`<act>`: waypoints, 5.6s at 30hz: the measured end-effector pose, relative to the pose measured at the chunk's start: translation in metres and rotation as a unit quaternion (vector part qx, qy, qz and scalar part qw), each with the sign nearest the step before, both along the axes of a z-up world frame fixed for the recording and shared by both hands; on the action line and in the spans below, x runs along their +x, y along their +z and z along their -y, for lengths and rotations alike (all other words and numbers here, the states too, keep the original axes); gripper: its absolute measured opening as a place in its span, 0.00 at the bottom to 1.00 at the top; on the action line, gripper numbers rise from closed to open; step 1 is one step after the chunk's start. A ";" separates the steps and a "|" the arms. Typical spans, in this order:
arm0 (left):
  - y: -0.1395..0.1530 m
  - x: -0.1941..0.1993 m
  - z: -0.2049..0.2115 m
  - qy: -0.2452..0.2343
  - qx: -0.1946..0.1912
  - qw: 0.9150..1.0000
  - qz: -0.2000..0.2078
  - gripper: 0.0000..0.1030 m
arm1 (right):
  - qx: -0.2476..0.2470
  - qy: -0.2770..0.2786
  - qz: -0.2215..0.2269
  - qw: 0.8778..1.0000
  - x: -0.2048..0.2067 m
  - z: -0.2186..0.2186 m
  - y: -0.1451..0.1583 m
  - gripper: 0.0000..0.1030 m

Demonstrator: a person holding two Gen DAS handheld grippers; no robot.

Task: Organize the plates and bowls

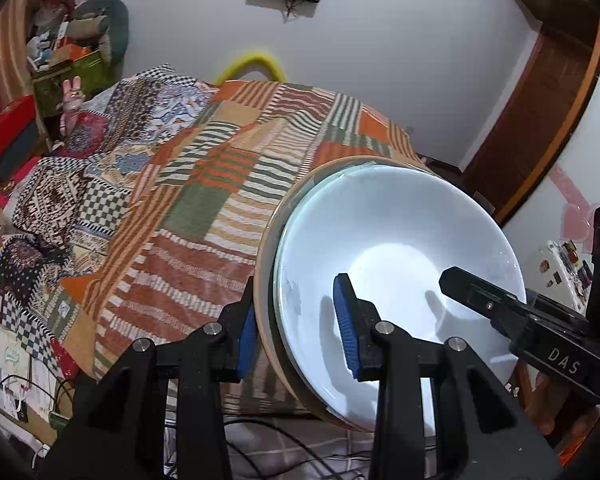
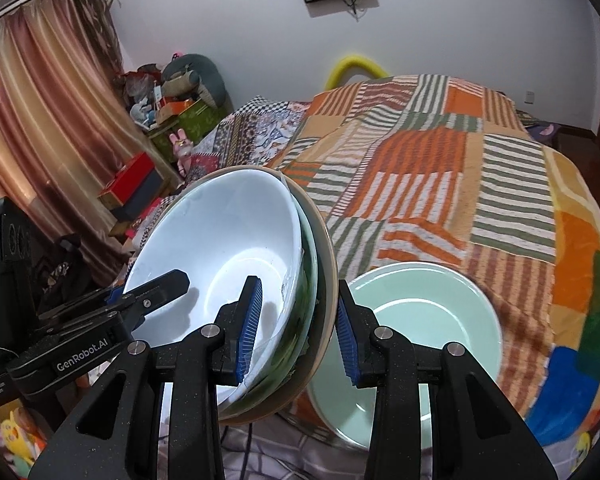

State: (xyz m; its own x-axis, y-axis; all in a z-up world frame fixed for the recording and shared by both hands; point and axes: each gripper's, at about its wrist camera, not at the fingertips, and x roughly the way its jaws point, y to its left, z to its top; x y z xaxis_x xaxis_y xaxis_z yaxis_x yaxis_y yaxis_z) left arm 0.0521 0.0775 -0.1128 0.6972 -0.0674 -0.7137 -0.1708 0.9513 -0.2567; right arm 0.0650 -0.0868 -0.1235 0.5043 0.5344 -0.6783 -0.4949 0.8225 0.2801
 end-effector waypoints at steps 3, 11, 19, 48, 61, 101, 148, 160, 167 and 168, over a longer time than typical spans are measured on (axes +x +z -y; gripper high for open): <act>0.000 0.003 0.010 -0.012 0.001 1.000 0.001 0.34 | 0.000 -0.012 0.002 1.000 0.000 0.011 0.002 0.32; -0.001 0.014 0.036 -0.045 0.004 0.999 -0.005 0.34 | 0.000 -0.043 0.007 0.999 -0.003 0.039 0.007 0.32; -0.005 0.026 0.059 -0.071 0.005 0.997 -0.013 0.34 | -0.002 -0.067 0.008 0.998 -0.004 0.058 0.007 0.32; -0.062 0.060 0.081 -0.093 0.005 0.991 -0.099 0.34 | -0.015 -0.092 -0.063 0.994 0.011 0.081 -0.037 0.32; -0.082 0.071 0.080 -0.091 0.002 0.988 -0.126 0.34 | -0.023 -0.091 -0.086 0.992 0.013 0.076 -0.051 0.32; 0.003 0.038 0.091 -0.107 0.048 0.993 -0.008 0.42 | -0.004 -0.095 0.003 0.995 -0.010 0.091 0.000 0.50; 0.121 -0.064 0.091 -0.065 0.089 0.968 0.227 0.98 | 0.058 -0.094 0.238 0.965 -0.090 0.092 0.108 0.98; 0.118 -0.061 0.089 -0.067 0.086 0.969 0.222 0.98 | 0.061 -0.097 0.230 0.966 -0.087 0.098 0.107 0.99; 0.118 -0.062 0.090 -0.067 0.088 0.969 0.223 0.99 | 0.063 -0.096 0.228 0.967 -0.085 0.099 0.107 0.99; 0.118 -0.062 0.090 -0.067 0.088 0.969 0.222 0.99 | 0.063 -0.096 0.228 0.967 -0.085 0.099 0.107 0.99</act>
State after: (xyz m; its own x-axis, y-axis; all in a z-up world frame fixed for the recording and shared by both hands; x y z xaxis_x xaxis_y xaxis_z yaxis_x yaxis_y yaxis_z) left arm -0.0098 -0.0124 0.0048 0.9317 -0.0835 -0.3534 0.0479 0.9930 -0.1083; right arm -0.0200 -0.1855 -0.0168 0.8339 0.4643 -0.2985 -0.4312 0.8856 0.1728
